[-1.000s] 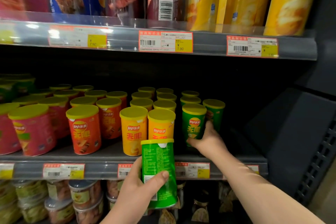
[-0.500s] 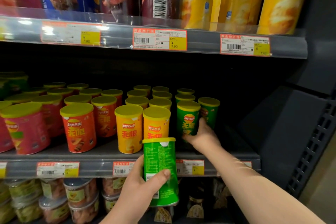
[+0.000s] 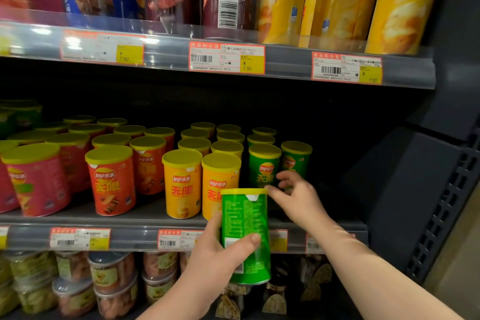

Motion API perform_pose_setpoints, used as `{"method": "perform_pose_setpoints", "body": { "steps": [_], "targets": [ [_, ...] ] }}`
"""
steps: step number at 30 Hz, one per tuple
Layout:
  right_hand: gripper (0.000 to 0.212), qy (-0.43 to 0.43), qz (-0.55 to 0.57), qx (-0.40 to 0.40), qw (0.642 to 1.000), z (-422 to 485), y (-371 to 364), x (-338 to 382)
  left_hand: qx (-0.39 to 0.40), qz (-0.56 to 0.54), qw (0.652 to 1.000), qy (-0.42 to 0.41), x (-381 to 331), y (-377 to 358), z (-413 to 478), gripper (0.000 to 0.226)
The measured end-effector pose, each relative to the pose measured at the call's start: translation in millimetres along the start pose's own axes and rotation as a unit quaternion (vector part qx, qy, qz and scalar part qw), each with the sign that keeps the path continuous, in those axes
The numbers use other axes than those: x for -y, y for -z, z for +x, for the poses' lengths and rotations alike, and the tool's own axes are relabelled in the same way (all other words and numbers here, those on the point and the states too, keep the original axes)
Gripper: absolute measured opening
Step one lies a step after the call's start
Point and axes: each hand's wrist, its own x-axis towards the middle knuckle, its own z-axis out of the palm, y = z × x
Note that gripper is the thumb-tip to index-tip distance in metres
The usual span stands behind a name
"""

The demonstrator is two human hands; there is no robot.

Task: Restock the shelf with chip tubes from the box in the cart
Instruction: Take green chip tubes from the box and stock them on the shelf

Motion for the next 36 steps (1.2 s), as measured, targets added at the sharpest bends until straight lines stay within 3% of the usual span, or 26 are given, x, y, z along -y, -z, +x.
{"method": "perform_pose_setpoints", "body": {
  "steps": [2, 5, 7, 9, 13, 15, 17, 19, 20, 23, 26, 33, 36],
  "targets": [
    [0.019, -0.017, 0.140, 0.079, 0.987, -14, 13, 5, 0.016, 0.000, 1.000, -0.009, -4, -10, 5, 0.047],
    [0.061, -0.080, 0.297, 0.259, 0.915, -37, 36, 3, 0.030, 0.007, 0.999, -0.042, -11, -26, 16, 0.041],
    [0.061, -0.064, 0.318, 0.318, 0.891, -46, 51, 2, 0.049, 0.017, 0.997, -0.064, -14, -37, 26, 0.038],
    [0.054, -0.050, 0.339, 0.287, 0.894, -45, 62, 0, 0.060, 0.046, 0.994, -0.085, -14, -47, 36, 0.046],
    [0.071, -0.043, 0.311, 0.133, 0.940, -27, 67, -14, 0.048, 0.242, 0.962, -0.117, -8, -48, 54, 0.080],
    [0.056, -0.051, 0.250, 0.053, 0.966, -17, 66, -17, 0.053, 0.407, 0.900, -0.144, -1, -40, 63, 0.075],
    [0.048, -0.061, 0.169, 0.010, 0.984, -8, 63, -18, 0.081, 0.599, 0.781, -0.156, 5, -35, 65, 0.066],
    [0.056, -0.077, 0.080, -0.005, 0.994, 2, 55, -23, 0.114, 0.700, 0.683, -0.176, 10, -32, 65, 0.064],
    [0.064, -0.091, 0.049, -0.006, 0.995, 5, 50, -26, 0.124, 0.716, 0.662, -0.183, 12, -31, 65, 0.065],
    [0.081, -0.125, 0.044, 0.020, 0.991, 7, 42, -33, 0.129, 0.716, 0.657, -0.198, 14, -27, 65, 0.070],
    [0.078, -0.122, 0.031, 0.065, 0.990, 6, 46, -34, 0.129, 0.717, 0.655, -0.201, 13, -26, 65, 0.075],
    [0.072, -0.128, 0.004, 0.029, 0.991, 9, 42, -34, 0.129, 0.728, 0.647, -0.187, 13, -30, 62, 0.077],
    [0.082, -0.139, 0.010, 0.046, 0.989, 16, 41, -33, 0.134, 0.726, 0.649, -0.183, 12, -30, 62, 0.078]
  ]
}}
